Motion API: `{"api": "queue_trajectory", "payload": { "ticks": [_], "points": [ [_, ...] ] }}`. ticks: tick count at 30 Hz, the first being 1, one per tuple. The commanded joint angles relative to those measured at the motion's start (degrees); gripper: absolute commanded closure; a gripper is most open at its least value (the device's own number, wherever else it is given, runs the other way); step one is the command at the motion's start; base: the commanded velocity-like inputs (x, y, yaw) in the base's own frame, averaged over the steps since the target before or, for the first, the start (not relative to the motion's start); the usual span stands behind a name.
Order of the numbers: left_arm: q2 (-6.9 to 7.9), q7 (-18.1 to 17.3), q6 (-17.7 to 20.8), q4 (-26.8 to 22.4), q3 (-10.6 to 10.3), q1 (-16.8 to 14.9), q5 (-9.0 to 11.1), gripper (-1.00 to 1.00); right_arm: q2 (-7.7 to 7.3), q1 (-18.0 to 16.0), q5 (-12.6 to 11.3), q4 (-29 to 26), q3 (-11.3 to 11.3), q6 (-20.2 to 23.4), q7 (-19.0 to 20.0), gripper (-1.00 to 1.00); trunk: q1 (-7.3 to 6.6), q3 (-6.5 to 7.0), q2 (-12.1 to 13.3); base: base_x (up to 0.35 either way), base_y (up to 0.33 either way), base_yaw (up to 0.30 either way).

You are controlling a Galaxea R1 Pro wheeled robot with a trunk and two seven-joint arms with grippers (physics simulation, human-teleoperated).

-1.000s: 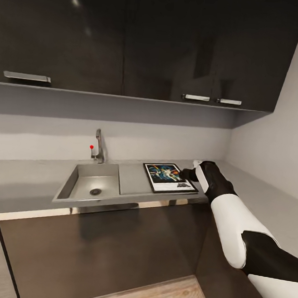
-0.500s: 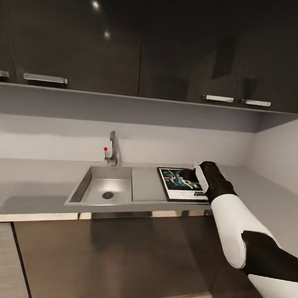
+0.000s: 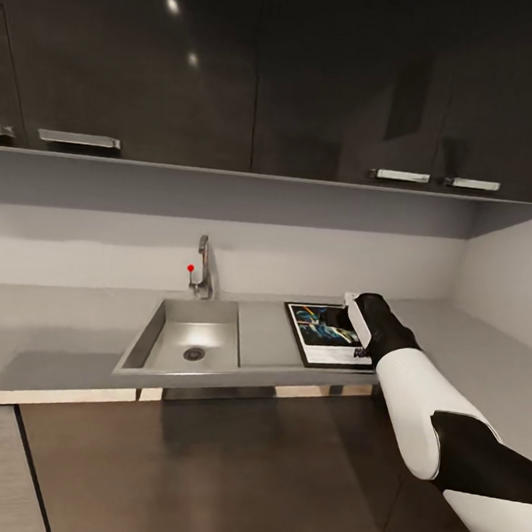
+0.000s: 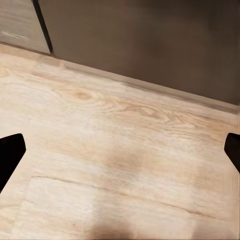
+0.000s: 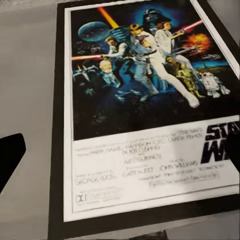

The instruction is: Pick up the poster from the kitchen countertop and hang it on one of the wall nails in the kitchen.

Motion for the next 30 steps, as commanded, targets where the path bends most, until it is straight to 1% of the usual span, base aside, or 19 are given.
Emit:
{"api": "queue_trajectory", "payload": {
  "ticks": [1,2,13,16,20,27,30],
  "points": [
    [-0.04,-0.1,0.0,-0.1,0.1,0.0,0.5,-1.0,0.06,0.0,-0.1,0.1,-0.4,-0.3,-0.3,-1.0,0.03,-0.06,0.0,0.238,0.0,0.002],
    [0.01,-0.1,-0.1,-0.1,0.1,0.0,0.5,-1.0,-0.1,0.2,0.0,2.6,-0.4,-2.0,-0.5,-1.0,0.03,-0.06,0.0,0.042,0.0,0.0],
    [-0.02,-0.1,-0.1,-0.1,0.1,0.0,0.5,-1.0,-0.3,0.6,0.1,4.4,-0.4,-2.5,-0.6,-1.0,0.03,-0.06,0.0,0.136,-0.028,0.0],
    [-0.02,-0.1,-0.1,-0.1,0.1,0.0,0.5,-1.0,-0.35,0.8,0.0,5.9,-0.4,-2.8,-0.6,-1.0,0.03,-0.06,0.0,0.037,-0.009,0.0],
    [-0.02,-0.1,-0.1,-0.1,0.1,0.0,0.5,-1.0,-0.45,1.0,0.1,7.0,-0.4,-4.1,-0.6,-1.0,0.03,-0.06,0.0,0.015,-0.004,0.0],
    [-0.02,-0.1,-0.1,-0.1,0.1,0.0,0.5,-1.0,-0.5,1.1,0.0,8.8,-0.4,-4.9,-0.6,-1.0,0.03,-0.06,0.0,0.003,-0.001,0.0],
    [0.02,-0.1,-0.1,-0.1,0.1,0.0,0.5,-1.0,-0.89,1.2,0.0,9.5,-0.4,-5.0,-0.6,-1.0,0.03,-0.06,0.0,0.0,0.0,0.0]
  ]
}}
